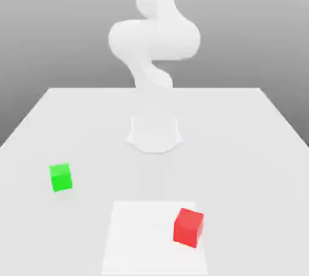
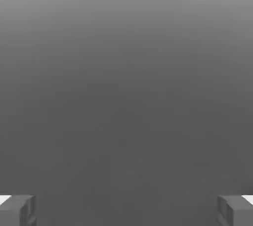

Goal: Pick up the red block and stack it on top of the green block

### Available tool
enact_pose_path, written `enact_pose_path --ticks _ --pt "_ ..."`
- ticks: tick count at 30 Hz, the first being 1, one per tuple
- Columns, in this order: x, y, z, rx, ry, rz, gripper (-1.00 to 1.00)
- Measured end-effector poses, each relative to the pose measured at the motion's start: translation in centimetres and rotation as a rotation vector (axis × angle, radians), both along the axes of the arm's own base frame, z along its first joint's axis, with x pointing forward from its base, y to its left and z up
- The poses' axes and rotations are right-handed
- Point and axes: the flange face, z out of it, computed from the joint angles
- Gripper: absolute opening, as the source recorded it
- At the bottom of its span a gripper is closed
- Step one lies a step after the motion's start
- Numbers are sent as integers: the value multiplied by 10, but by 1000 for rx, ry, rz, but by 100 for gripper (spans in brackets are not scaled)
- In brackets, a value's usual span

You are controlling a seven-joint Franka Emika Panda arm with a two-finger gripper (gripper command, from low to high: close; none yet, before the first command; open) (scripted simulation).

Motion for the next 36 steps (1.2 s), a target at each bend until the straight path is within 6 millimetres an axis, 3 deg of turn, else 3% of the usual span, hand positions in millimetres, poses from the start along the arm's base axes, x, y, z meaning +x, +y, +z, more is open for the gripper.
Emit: enact_pose_path --ticks 5,10,15,21,26,27,33,36 --pt "53 17 -107 50 171 -70 0" --pt "75 33 -217 87 336 -145 0" --pt "71 47 -326 112 500 -226 0" --pt "34 62 -443 126 686 -322 0" --pt "29 63 -502 129 708 -338 0" --pt "28 63 -512 129 709 -338 -100" --pt "27 63 -518 129 707 -338 -100" --pt "29 63 -499 130 707 -339 -100"
